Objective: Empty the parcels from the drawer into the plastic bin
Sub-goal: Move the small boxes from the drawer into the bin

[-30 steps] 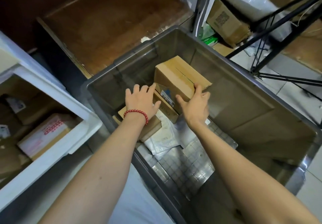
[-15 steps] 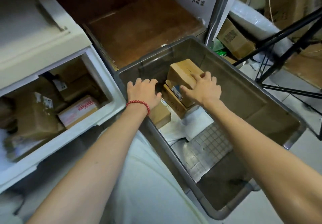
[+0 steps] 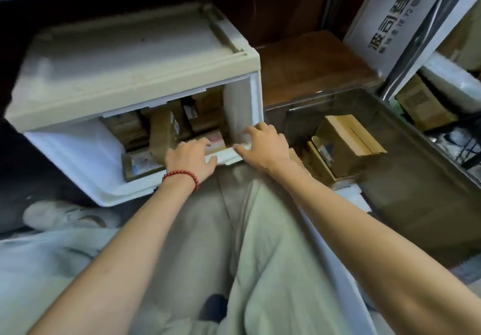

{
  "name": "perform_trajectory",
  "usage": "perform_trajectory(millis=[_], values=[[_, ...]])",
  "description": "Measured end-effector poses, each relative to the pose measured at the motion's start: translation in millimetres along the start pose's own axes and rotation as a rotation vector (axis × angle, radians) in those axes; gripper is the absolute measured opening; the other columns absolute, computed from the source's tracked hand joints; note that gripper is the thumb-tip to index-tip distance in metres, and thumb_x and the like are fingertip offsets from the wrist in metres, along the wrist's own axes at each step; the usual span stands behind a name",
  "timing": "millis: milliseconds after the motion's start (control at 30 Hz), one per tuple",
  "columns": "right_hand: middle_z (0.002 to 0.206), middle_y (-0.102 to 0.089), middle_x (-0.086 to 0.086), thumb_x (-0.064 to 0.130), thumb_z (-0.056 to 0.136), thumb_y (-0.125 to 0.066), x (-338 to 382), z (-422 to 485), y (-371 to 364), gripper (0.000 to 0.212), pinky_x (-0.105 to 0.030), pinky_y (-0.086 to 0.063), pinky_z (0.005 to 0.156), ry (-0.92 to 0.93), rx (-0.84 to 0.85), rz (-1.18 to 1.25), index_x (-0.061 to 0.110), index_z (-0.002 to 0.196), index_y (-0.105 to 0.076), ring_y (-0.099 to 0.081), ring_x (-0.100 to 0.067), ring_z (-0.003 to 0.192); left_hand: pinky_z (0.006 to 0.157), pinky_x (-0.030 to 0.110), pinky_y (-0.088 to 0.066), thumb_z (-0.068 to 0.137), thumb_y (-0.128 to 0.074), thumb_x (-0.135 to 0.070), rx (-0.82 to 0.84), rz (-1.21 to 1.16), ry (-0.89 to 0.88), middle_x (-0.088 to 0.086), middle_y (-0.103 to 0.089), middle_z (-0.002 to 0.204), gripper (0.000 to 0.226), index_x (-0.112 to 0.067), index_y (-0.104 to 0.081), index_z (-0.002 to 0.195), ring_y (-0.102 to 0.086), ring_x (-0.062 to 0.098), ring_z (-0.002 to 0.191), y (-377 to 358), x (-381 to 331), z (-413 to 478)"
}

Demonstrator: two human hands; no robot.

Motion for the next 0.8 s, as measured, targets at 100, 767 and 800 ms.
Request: perform_trajectory(millis=[100, 767, 800], values=[[0.135, -0.048, -0.007, 0.053, 0.092, -0.05, 35, 7, -28, 0.057, -0.041, -0.04, 0.098, 0.065, 0.061, 0.003, 0.021, 0.138, -0.047, -0.044, -0.026, 0.126, 0.093, 0.039, -0.042, 0.091, -0.051, -0.045, -0.005, 0.01, 0.088, 0.003, -0.058, 0.128, 0.043, -0.028, -0.051, 0.131, -0.051, 0.028, 0.118, -1, 53, -10], [0.143, -0.038, -0.009, 0.048, 0.087, -0.061, 74, 88, -120, 0.064, -0.043, -0.042, 0.103, 0.074, 0.117, 0.098, 0.016, 0.138, -0.04, -0.041, -0.028, 0.128, 0.078, 0.039, -0.051, 0.073, -0.066, -0.06, -0.113, -0.293, 0.501, 0.009, -0.057, 0.121, 0.074, -0.019, -0.042, 0.129, -0.057, 0.031, 0.109, -48, 175, 57], [0.143, -0.038, -0.009, 0.047, 0.087, -0.062, 72, 89, -121, 0.064, -0.043, -0.041, 0.103, 0.069, 0.114, 0.115, 0.016, 0.138, -0.039, -0.041, -0.028, 0.128, 0.078, 0.037, -0.051, 0.072, -0.068, -0.057, -0.137, -0.333, 0.505, 0.008, -0.058, 0.12, 0.072, -0.02, -0.043, 0.128, -0.057, 0.031, 0.107, -47, 178, 56]])
Point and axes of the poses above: each hand's wrist, its own z-axis towards the middle knuckle, its own y-axis out of the back of the hand, x = y × z, the point moved 9 cm from there along z, towards the middle knuckle
